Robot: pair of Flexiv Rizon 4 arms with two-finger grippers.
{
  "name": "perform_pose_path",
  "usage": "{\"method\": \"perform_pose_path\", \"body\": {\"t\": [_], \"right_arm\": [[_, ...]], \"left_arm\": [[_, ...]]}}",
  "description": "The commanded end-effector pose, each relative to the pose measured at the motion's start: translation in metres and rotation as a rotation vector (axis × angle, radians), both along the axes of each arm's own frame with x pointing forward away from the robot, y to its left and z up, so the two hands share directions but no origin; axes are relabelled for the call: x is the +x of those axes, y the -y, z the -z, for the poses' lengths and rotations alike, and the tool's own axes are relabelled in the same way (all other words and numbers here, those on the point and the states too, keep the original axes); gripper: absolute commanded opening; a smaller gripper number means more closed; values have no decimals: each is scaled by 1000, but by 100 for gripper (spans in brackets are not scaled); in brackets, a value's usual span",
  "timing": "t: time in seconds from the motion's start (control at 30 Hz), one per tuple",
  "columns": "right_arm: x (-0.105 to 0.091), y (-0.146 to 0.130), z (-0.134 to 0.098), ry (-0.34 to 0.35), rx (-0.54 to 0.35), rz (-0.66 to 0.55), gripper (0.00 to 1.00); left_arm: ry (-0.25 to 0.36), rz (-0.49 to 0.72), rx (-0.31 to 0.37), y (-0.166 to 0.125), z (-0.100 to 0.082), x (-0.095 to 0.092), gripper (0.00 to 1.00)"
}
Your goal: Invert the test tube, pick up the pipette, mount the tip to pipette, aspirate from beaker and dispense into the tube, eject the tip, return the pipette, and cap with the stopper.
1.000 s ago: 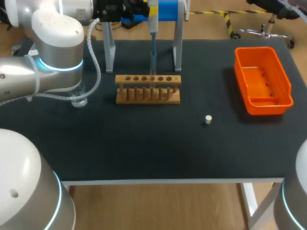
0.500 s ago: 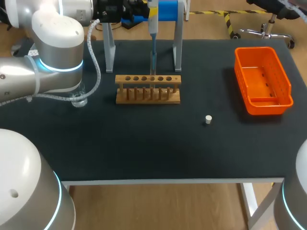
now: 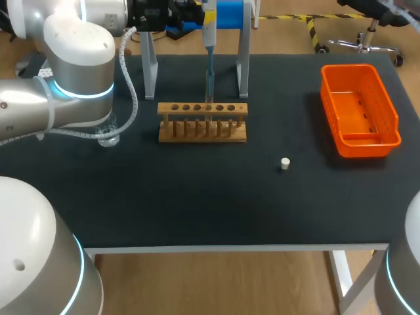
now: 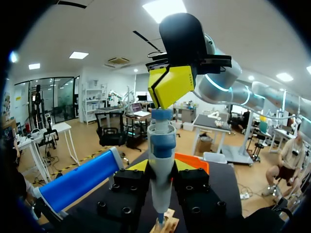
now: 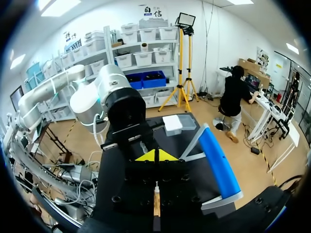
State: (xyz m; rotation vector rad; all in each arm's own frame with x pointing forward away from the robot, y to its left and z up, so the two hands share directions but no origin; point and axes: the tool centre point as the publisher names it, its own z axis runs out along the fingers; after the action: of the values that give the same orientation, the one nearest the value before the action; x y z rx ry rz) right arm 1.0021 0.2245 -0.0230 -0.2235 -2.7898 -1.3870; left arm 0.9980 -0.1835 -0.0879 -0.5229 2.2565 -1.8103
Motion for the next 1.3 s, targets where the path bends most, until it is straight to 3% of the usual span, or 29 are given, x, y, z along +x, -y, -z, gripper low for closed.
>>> {"method": "perform_pose_path", "body": {"t": [0.03, 0.67, 1.2, 1.27, 1.3], "right_arm": [[0, 1, 6, -9, -5, -5, 0], [-3, 4, 14, -29, -22, -7, 0], [-10, 24, -50, 67, 41, -35, 0], [-12, 32, -54, 76, 42, -32, 43], [-13, 36, -55, 79, 41, -30, 82]], "left_arm": [[4, -3, -6, 1, -2, 1, 0], [4, -3, -6, 1, -2, 1, 0], [4, -3, -6, 1, -2, 1, 0], [4, -3, -6, 1, -2, 1, 0], [4, -3, -6, 1, -2, 1, 0]]}}
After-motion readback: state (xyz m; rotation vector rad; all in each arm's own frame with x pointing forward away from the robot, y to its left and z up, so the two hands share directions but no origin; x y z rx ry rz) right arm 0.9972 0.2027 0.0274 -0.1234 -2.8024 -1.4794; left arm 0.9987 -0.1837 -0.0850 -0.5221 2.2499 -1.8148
